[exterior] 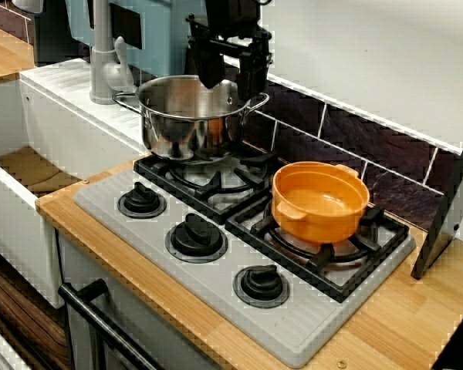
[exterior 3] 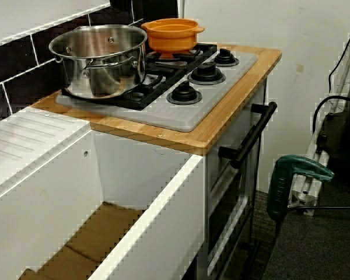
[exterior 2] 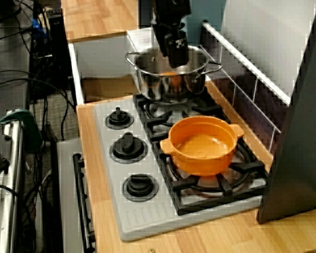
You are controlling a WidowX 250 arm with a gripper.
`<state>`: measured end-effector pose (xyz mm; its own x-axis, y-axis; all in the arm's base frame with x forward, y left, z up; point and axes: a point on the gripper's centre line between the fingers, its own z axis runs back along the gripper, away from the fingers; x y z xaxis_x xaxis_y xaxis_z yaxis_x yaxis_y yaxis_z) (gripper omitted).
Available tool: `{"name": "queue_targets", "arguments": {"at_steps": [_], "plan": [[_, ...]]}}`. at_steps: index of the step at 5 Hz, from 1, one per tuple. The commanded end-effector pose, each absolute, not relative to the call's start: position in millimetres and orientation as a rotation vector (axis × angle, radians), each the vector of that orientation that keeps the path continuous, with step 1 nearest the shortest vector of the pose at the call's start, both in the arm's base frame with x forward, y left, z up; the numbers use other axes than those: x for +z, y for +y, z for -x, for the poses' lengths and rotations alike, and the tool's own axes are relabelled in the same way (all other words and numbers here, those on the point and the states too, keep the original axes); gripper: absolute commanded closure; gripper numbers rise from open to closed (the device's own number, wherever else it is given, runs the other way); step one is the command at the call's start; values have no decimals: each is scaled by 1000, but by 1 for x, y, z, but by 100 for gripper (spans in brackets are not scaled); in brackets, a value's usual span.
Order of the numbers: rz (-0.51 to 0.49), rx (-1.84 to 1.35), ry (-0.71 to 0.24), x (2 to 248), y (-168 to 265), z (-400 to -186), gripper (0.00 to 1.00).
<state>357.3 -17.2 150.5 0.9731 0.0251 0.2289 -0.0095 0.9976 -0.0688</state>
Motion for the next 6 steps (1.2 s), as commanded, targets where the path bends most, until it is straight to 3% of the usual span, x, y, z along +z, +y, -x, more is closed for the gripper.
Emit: {"name": "queue_targets", "arguments": {"at_steps": [1, 6], "plan": [[28, 55, -280, 149, -1, -366, 0], [11, 63, -259, 126, -10, -366, 0]]}}
